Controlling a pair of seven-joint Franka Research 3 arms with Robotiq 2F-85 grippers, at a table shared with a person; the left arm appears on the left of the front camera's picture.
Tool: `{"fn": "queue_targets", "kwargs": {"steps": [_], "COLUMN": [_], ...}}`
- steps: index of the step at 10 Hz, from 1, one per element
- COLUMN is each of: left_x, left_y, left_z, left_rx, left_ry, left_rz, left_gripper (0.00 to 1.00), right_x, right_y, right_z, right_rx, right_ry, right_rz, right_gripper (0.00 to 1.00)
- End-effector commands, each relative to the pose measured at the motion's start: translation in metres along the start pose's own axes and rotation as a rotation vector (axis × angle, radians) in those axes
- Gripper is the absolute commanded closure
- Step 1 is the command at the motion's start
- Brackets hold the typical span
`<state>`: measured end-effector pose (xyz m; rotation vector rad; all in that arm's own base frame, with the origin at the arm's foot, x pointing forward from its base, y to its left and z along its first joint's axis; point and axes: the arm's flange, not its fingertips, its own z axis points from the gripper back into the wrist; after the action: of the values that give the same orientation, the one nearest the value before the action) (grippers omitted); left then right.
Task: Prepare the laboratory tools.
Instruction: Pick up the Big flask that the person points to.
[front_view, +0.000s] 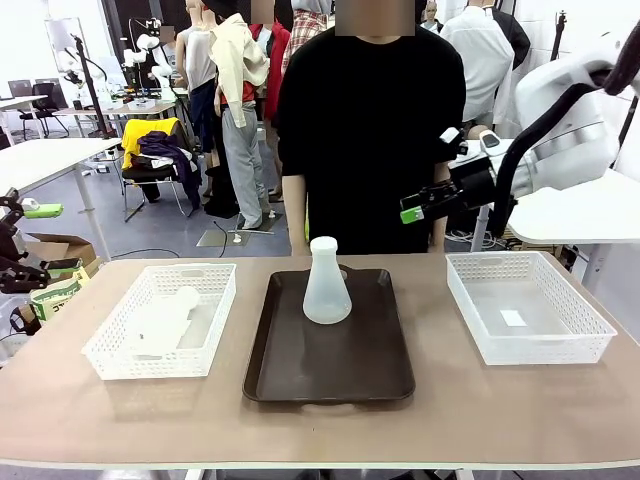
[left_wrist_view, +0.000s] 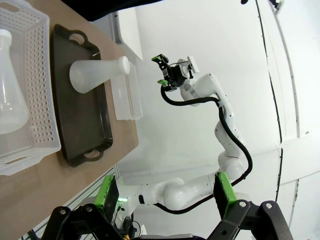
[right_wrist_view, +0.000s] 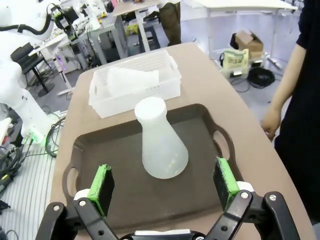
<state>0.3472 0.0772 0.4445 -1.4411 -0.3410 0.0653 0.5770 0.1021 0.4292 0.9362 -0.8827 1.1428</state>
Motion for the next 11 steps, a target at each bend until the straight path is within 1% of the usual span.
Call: {"fn": "queue_targets", "kwargs": {"steps": [1, 4, 5, 11], "left_x": [-0.0019, -0.0019, -0.0019, -0.0019], "left_y": [-0.0006, -0.0006, -0.0006, -0.0006], "left_z": [0.0014, 0.0014, 0.0014, 0.0014], "left_rx": [-0.003, -0.003, -0.003, -0.003], "left_ry": [0.007, 0.007, 0.007, 0.007], "left_rz": [-0.01, -0.01, -0.01, -0.01], "left_gripper": [0.0, 0.0, 0.0, 0.0], "right_x": [-0.0107, -0.0173, -0.0091, -0.0091], "right_y": [0.0127, 0.0059, 0.0067, 0.0067], "right_z": [0.0045, 0.0044, 0.011, 0.011], "right_rx": [-0.028, -0.017, -0.026, -0.026], "right_ry": [-0.037, -0.062, -0.025, -0.025], "right_rz": [0.029, 0.02, 0.014, 0.014], "right_gripper": [0.0, 0.0, 0.0, 0.0]}}
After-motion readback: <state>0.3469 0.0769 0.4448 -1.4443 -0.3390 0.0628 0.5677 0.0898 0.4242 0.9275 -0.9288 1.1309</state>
